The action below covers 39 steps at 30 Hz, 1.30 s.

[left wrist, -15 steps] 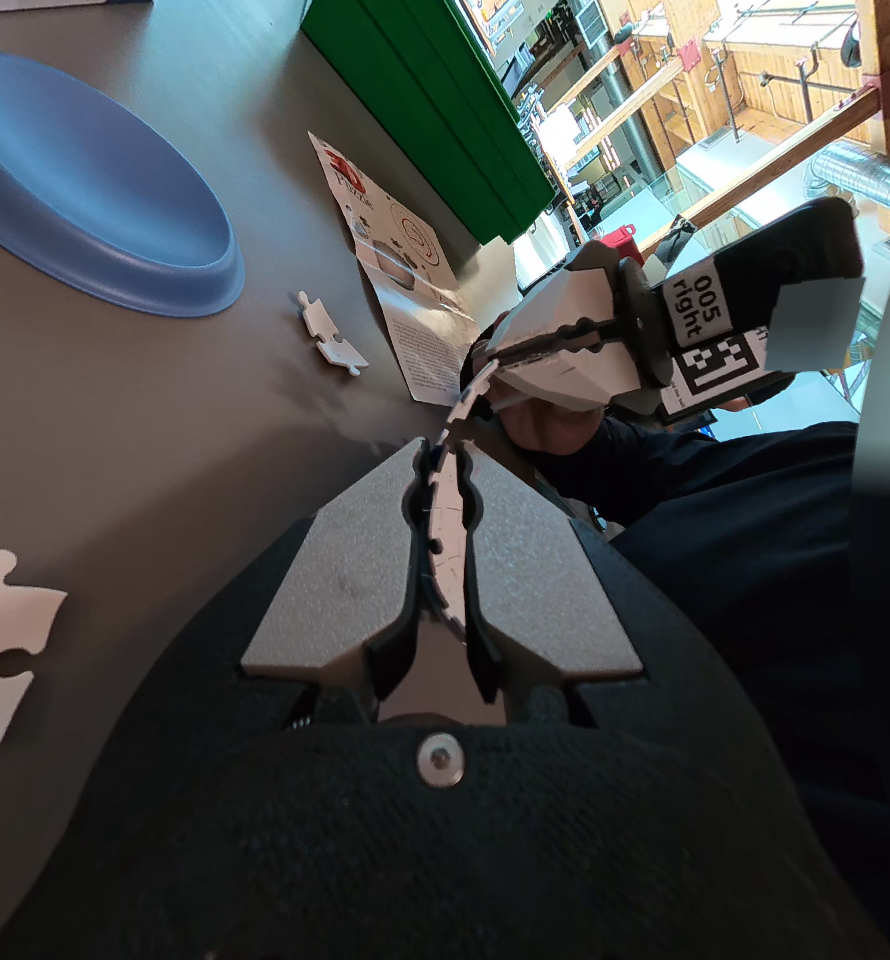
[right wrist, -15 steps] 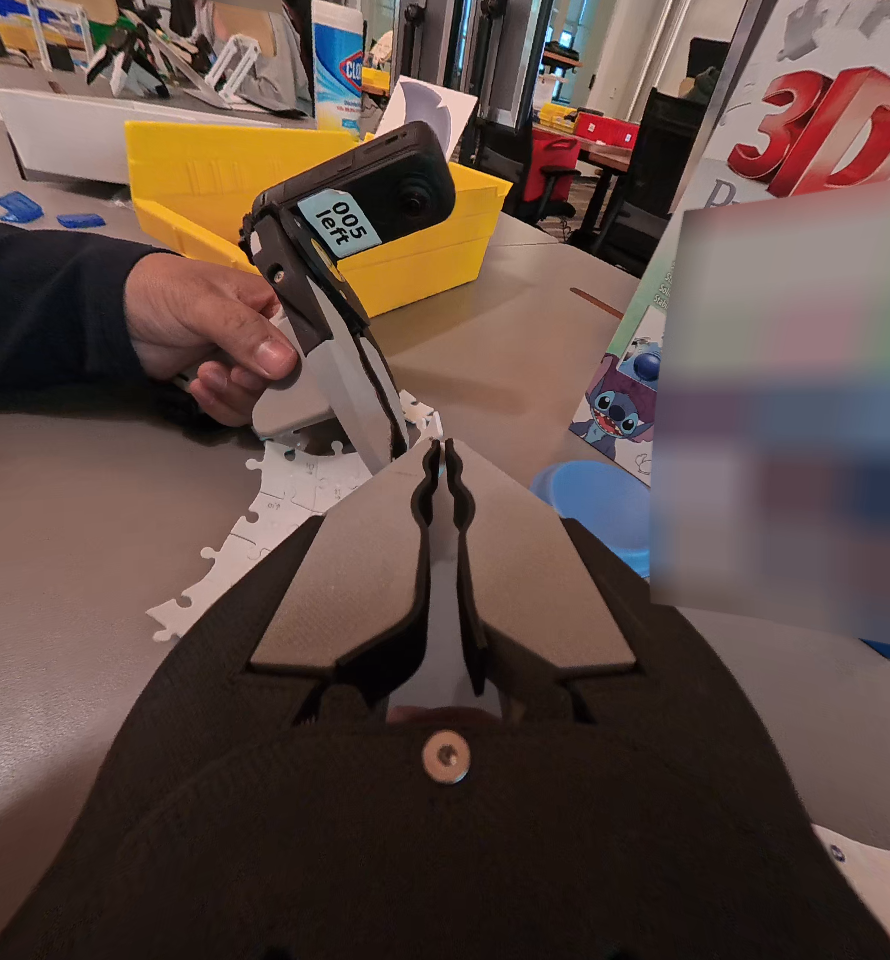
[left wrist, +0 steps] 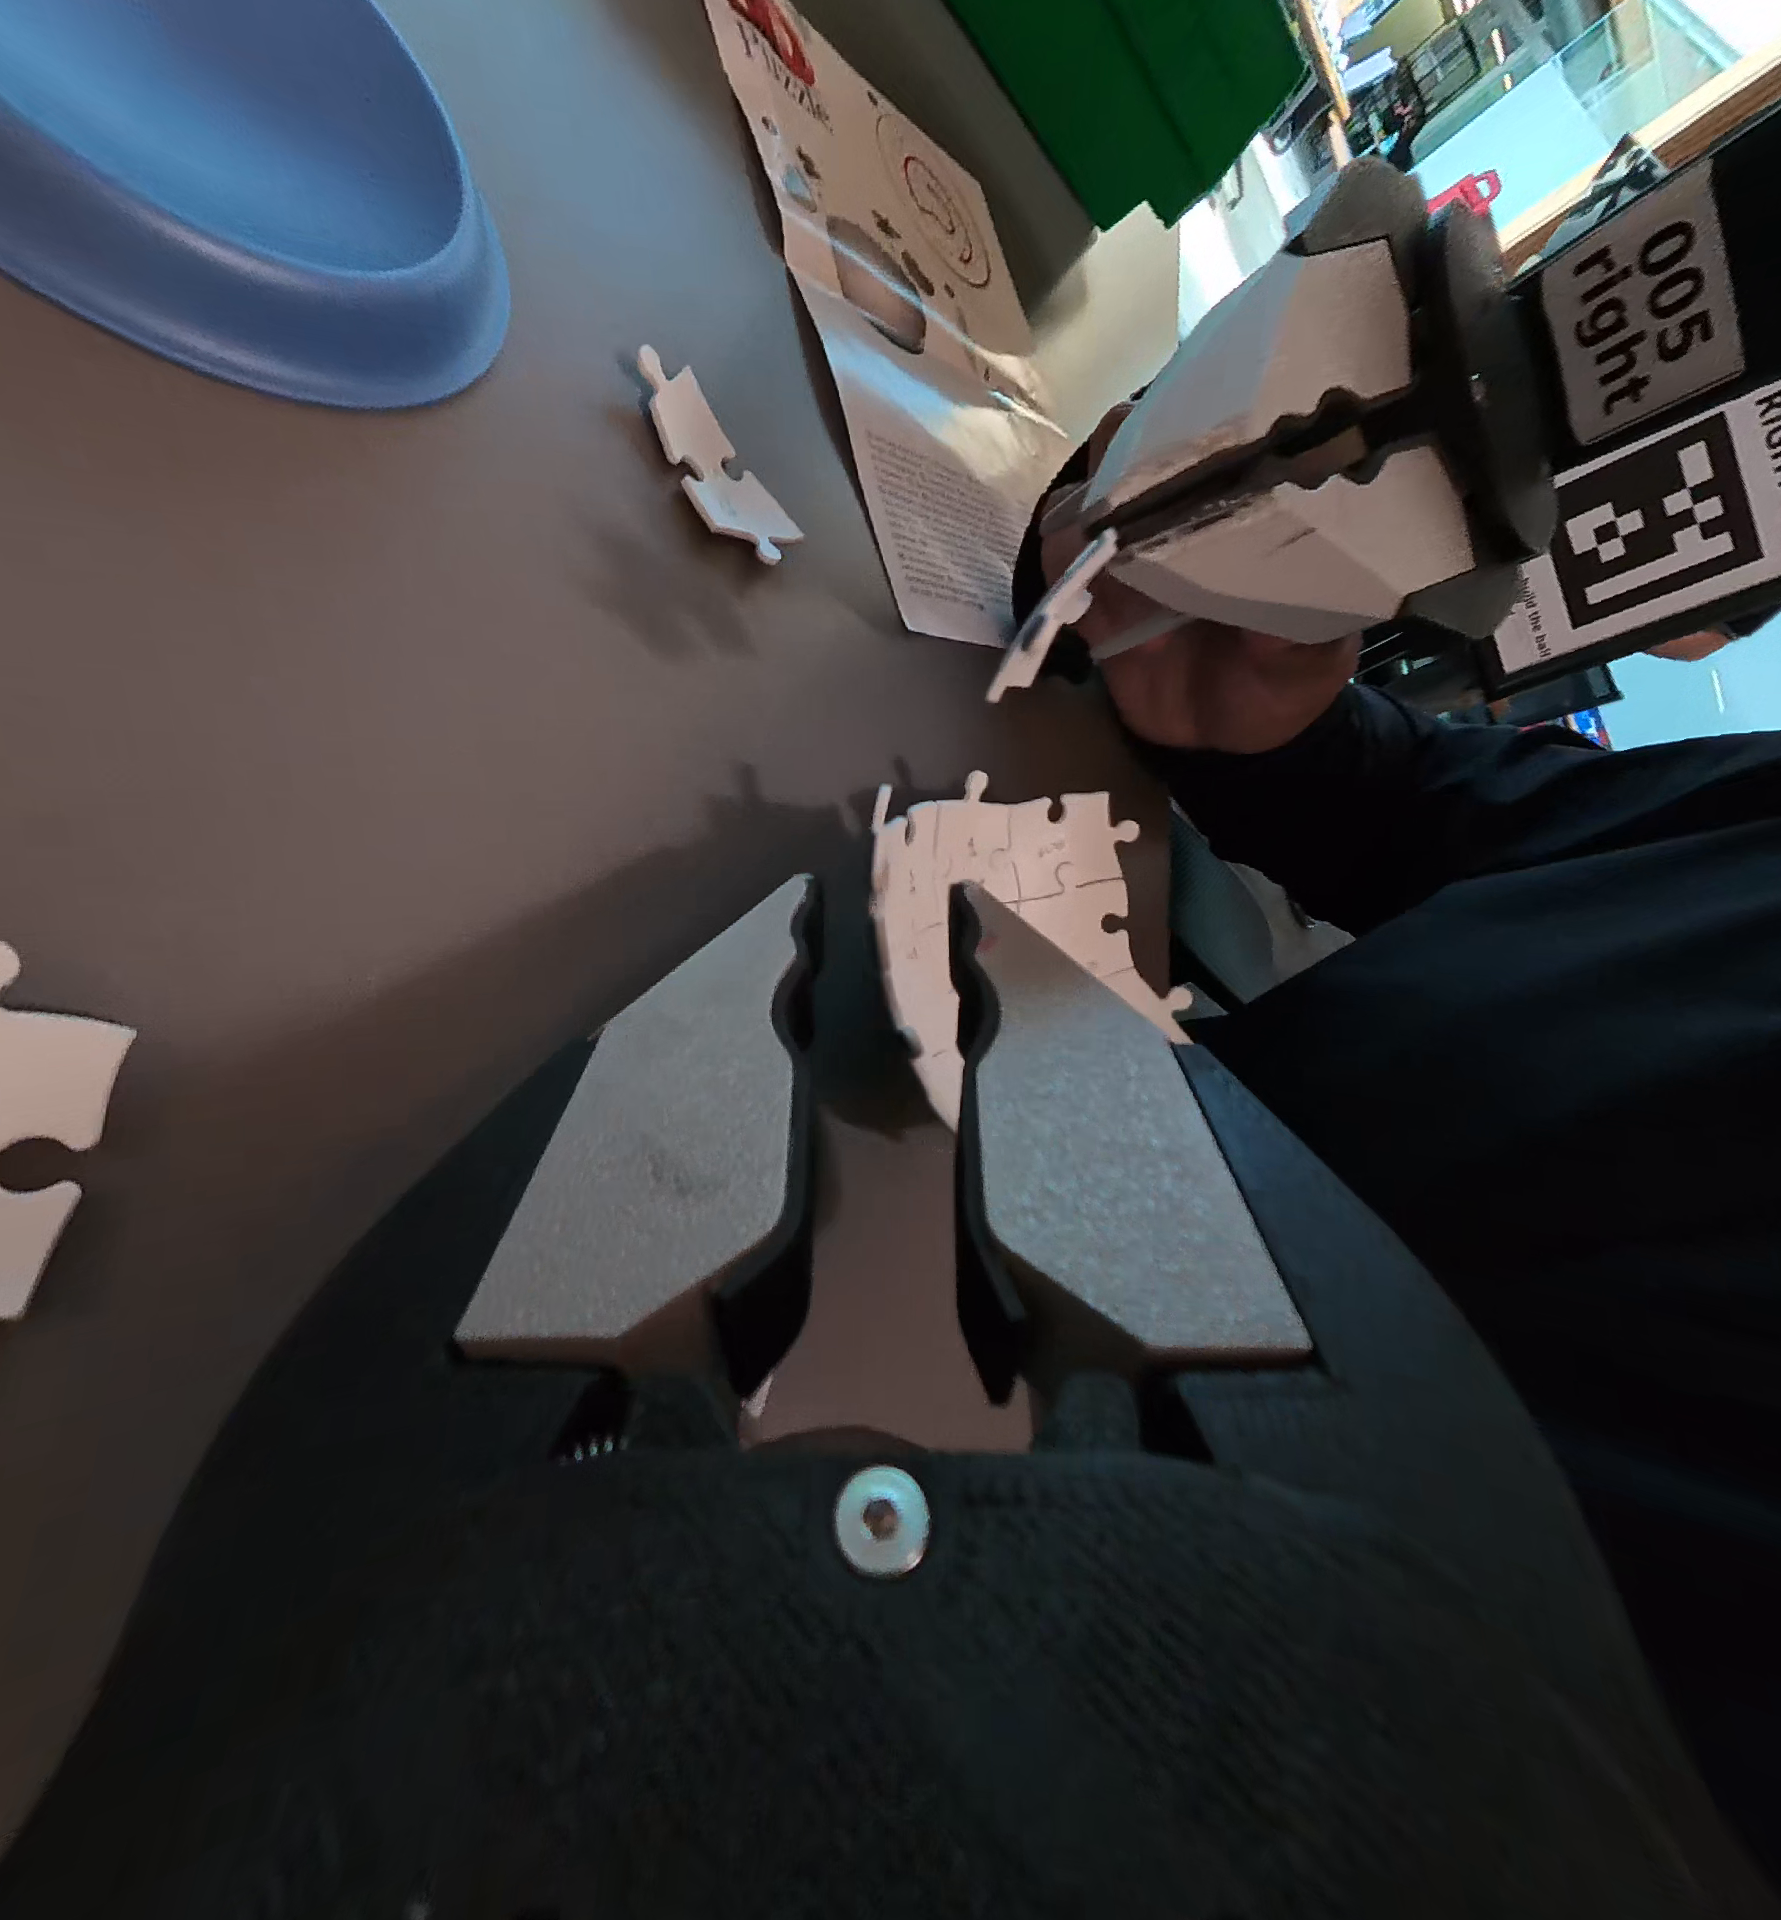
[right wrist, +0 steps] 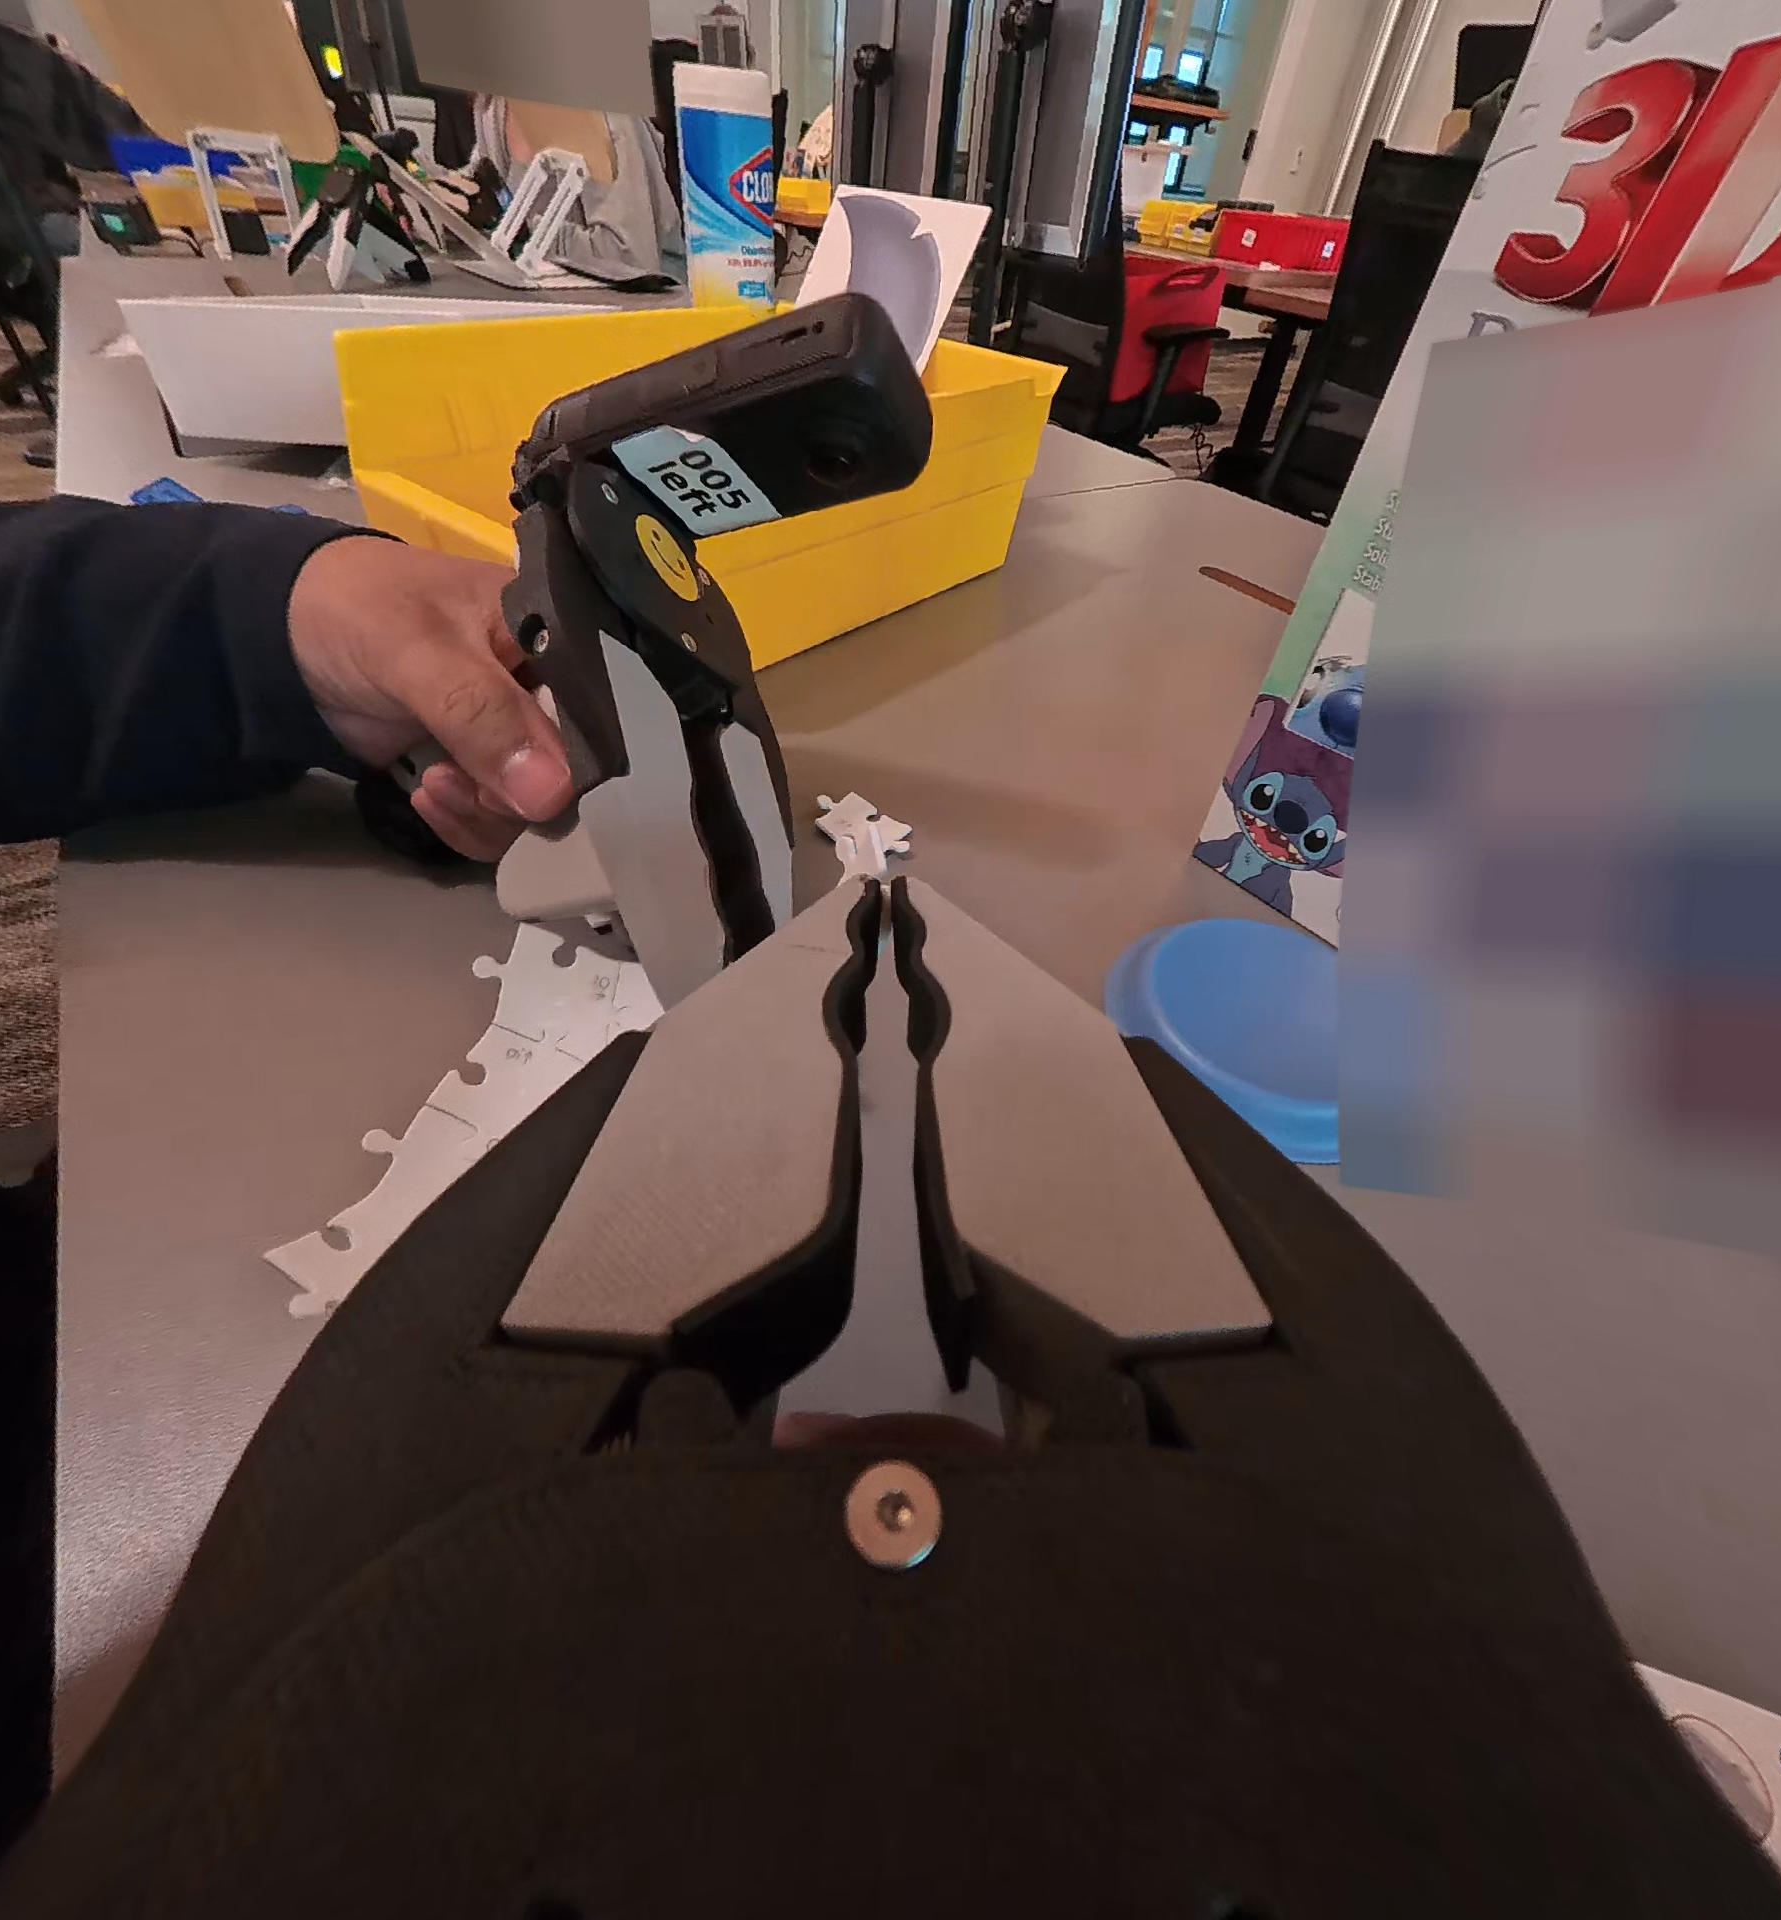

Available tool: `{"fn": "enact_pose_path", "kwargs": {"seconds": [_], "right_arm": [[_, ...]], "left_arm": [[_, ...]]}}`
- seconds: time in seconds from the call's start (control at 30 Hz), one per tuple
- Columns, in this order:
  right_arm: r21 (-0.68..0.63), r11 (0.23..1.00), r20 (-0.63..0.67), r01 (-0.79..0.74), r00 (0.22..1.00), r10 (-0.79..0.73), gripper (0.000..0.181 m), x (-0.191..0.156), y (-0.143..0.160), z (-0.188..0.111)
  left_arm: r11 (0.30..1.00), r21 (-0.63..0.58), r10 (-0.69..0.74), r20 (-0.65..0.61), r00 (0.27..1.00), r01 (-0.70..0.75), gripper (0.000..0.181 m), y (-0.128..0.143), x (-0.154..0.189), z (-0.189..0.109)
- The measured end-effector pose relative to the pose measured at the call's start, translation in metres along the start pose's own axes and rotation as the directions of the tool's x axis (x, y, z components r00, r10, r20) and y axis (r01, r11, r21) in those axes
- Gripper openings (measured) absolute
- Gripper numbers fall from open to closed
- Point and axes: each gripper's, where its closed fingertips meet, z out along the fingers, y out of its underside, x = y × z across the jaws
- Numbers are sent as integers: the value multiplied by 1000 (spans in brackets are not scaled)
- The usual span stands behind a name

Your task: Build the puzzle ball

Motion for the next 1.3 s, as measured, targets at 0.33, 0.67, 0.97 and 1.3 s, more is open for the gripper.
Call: {"fn": "enact_pose_path", "kwargs": {"seconds": [0.33,0.67,0.97,1.3], "right_arm": [[-21,1000,34,-8,999,8,0,-6,3,2],[-31,999,57,-8,998,10,0,-9,4,3],[101,981,169,-163,975,145,0,-9,-22,0],[49,985,194,-167,969,155,0,-6,-18,16]], "left_arm": [[1000,-10,0,-5,1000,0,9,-1,0,3],[997,-10,77,13,997,-77,0,-5,3,8],[973,230,34,-156,987,3,0,-32,21,-15],[959,283,57,-160,985,-10,0,-36,24,-20]]}}
